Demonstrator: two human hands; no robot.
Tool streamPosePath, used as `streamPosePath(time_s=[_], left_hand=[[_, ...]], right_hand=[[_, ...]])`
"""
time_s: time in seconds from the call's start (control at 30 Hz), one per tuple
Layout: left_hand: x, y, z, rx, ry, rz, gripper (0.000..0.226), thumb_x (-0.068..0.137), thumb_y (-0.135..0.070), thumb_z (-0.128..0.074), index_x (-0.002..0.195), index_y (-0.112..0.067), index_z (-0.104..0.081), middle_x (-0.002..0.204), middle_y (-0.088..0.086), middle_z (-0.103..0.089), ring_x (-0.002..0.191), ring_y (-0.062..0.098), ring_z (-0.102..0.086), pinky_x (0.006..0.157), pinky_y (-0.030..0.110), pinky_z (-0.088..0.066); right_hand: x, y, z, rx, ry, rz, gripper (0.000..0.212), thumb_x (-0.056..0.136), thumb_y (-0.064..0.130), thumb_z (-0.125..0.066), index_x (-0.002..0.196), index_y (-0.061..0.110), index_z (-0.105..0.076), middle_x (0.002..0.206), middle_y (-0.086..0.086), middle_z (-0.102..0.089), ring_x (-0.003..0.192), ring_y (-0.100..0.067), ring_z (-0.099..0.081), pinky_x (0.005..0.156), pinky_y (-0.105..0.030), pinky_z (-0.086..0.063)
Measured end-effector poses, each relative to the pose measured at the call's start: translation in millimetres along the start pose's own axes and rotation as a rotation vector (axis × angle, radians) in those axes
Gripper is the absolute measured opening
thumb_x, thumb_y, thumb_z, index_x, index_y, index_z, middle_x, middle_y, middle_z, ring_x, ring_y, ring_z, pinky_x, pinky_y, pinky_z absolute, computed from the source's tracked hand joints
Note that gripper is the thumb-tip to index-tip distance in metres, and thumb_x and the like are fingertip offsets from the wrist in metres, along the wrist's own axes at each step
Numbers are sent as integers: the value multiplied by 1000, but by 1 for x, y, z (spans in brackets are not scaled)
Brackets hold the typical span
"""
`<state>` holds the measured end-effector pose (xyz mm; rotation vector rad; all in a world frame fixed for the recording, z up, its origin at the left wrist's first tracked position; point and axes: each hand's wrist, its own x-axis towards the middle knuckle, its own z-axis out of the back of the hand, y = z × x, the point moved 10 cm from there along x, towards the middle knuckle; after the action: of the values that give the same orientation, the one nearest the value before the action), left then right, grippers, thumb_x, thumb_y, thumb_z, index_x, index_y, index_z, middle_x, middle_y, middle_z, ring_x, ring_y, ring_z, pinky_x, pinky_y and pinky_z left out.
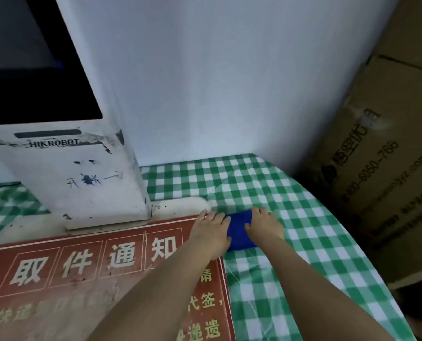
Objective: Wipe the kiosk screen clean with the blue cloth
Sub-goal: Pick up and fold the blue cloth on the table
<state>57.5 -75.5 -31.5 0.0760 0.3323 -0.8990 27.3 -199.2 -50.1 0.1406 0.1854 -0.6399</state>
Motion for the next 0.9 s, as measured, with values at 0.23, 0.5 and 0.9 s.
streamPosePath(time_s=[0.23, 0.5, 0.9], left_hand=[[20, -15, -35, 79, 125, -33, 64, 98, -48, -26, 152, -13, -21, 158, 4, -24, 149, 22, -1, 119, 42, 6], [27, -12, -50, 119, 201, -21, 64, 97, -51, -24, 145, -12, -39, 153, 6, -36, 149, 23, -2, 118, 43, 9], [20, -7, -12, -67, 71, 14, 64, 97, -41, -34, 152, -12, -18, 159, 7, -16, 148, 23, -8, 121, 39, 2]], right_hand=[[13, -29, -40, 151, 123, -209, 60, 93, 36, -52, 142, 13, -27, 143, -8, -31, 128, -23, -37, 95, -34, -41], [20, -43, -60, 469, 147, -401, 49, 88, 33, -57, 129, 12, -39, 129, -9, -51, 114, -27, -51, 94, -41, -45], [21, -18, -35, 732, 76, -259, 32, 85, 20, -59, 114, 12, -49, 110, -8, -60, 88, -21, -56, 83, -38, -49]])
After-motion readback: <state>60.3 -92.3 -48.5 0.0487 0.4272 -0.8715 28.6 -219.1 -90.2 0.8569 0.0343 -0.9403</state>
